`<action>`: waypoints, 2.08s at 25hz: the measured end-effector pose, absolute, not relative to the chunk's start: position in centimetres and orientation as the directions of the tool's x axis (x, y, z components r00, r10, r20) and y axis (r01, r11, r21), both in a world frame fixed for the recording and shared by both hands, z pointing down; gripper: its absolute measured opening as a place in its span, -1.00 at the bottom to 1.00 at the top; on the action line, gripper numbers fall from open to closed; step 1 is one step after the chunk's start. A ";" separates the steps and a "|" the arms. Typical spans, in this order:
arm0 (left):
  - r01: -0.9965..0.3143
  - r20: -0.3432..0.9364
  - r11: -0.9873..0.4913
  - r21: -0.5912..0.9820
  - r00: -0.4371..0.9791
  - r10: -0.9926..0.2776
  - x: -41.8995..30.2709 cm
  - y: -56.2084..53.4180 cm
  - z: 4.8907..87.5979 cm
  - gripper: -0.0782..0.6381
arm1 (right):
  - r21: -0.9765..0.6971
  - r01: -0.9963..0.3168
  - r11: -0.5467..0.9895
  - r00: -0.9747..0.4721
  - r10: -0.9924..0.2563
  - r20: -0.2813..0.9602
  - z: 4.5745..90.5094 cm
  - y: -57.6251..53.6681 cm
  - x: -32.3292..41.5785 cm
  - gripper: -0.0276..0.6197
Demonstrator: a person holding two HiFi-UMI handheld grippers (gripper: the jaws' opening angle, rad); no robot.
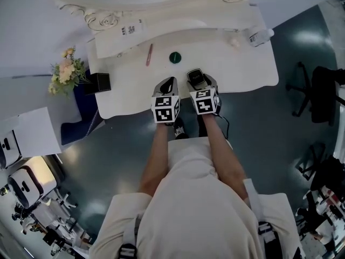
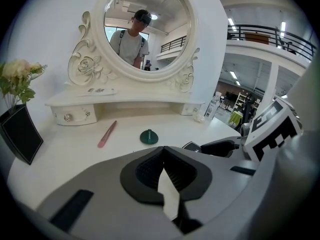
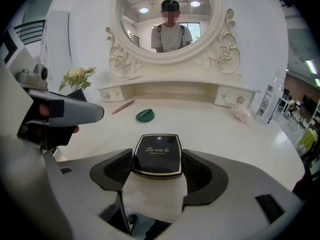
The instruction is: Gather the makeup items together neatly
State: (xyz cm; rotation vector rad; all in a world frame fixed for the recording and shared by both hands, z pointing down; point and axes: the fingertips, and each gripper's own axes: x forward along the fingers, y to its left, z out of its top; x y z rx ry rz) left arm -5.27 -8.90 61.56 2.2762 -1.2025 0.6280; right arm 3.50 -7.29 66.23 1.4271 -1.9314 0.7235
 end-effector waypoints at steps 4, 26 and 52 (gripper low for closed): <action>-0.842 0.597 -0.504 0.192 0.508 -0.621 -4.8 -9.6 61.0 -0.74 | -0.065 -0.973 0.222 -0.196 -0.643 0.741 65.8 -8.8 4.8 0.05; -0.863 0.625 -0.481 0.155 0.463 -0.629 -4.7 -12.5 61.4 -0.74 | -0.094 -0.982 0.162 -0.177 -0.643 0.745 66.6 -15.3 6.9 0.05; -0.899 0.615 -0.407 0.161 0.414 -0.671 -5.6 -14.2 61.4 -0.74 | -0.151 -0.968 0.199 -0.242 -0.596 0.766 67.5 -18.6 5.5 0.05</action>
